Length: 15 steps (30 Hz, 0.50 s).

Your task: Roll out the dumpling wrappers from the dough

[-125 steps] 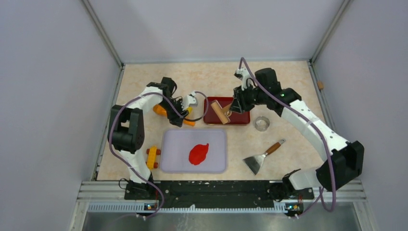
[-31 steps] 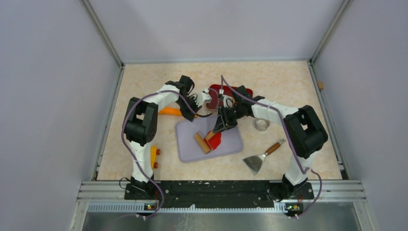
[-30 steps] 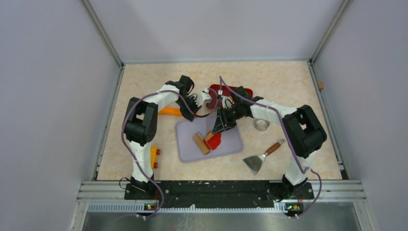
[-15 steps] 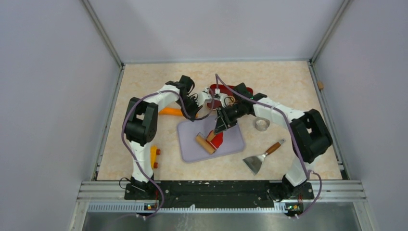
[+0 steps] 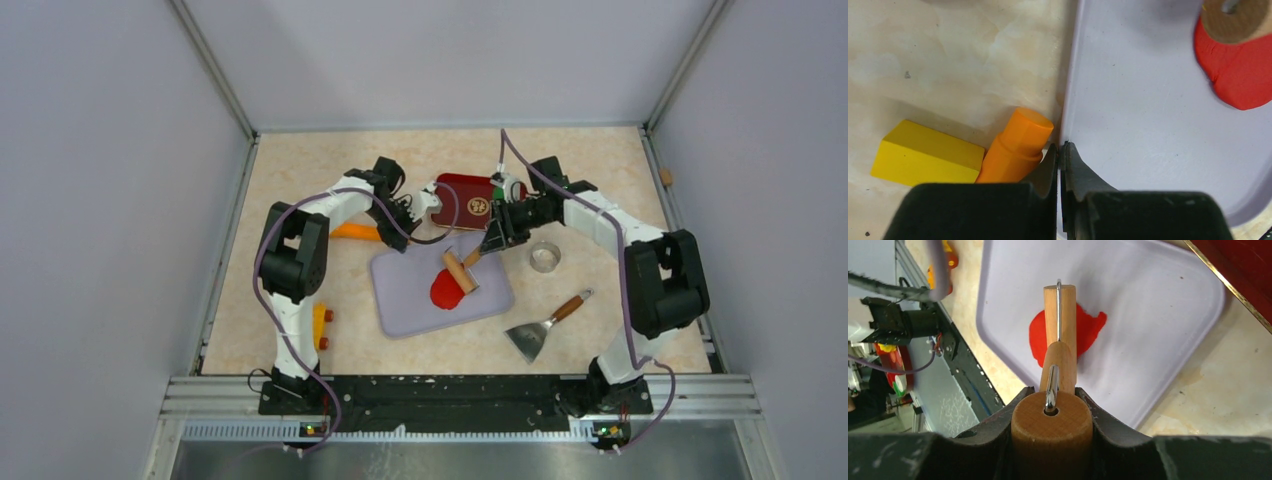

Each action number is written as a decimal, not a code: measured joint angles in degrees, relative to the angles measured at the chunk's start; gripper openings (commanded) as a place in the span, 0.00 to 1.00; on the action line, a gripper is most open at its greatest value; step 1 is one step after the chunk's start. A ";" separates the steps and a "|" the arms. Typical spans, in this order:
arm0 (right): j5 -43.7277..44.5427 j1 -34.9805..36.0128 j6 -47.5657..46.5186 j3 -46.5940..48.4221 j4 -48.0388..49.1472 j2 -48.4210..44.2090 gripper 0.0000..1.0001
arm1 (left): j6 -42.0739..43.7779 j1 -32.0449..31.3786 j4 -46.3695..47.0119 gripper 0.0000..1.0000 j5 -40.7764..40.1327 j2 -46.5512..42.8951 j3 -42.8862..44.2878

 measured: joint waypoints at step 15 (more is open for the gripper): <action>1.97 0.13 9.97 -5.31 7.06 4.79 0.00 | 0.02 0.02 0.13 0.00 0.22 0.00 -0.11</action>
